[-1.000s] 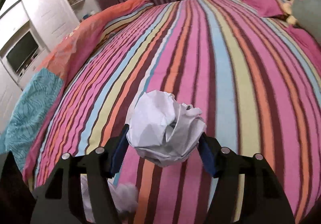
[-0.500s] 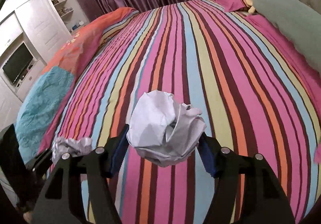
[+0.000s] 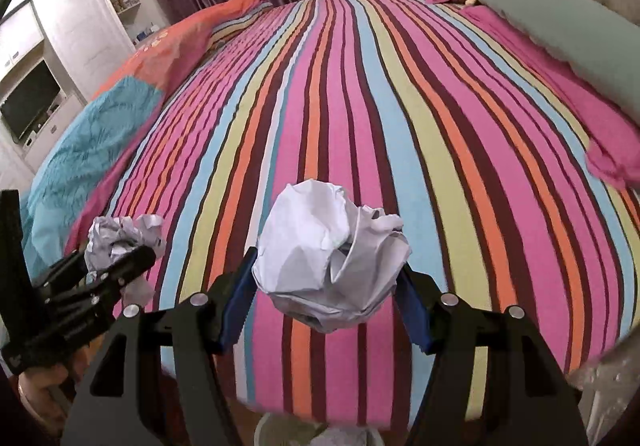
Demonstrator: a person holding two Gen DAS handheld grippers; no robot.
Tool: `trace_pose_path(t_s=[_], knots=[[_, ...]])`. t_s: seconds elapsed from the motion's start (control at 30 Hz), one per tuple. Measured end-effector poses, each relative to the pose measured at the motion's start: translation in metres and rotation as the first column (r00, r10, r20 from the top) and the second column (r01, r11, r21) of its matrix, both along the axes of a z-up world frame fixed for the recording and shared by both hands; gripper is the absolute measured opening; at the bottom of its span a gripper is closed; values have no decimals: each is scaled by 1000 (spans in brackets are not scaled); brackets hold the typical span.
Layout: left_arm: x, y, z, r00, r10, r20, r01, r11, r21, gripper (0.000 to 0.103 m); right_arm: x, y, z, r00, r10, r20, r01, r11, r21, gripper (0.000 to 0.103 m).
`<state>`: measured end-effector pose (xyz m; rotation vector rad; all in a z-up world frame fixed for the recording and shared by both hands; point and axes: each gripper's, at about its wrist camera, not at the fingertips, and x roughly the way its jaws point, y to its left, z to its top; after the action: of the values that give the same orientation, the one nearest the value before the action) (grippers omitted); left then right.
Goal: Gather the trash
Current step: 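Carry a paper ball in the left tool while the right carries another to the wastebasket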
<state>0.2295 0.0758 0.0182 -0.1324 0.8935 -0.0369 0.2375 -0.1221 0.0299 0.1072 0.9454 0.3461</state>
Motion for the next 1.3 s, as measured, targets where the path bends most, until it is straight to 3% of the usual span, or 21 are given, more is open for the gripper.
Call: trace_pose_path(t_s=[0.63,0.97,1.3], knots=[[-166,-19,-33,999,-1,-42,2,1000,22,61,-148,-9,-36,998,-44,-54,46,998,40,61],[-213,-33,-62,995,12,-97,-11,1000,5,61,-201,-6,-68,990,-37,-133,39,999,17,61],[-227,-55,-107,973,-42,-226,39,999,-18,61,-212,-5,-113,954,-40,-296,47,999,19,61]])
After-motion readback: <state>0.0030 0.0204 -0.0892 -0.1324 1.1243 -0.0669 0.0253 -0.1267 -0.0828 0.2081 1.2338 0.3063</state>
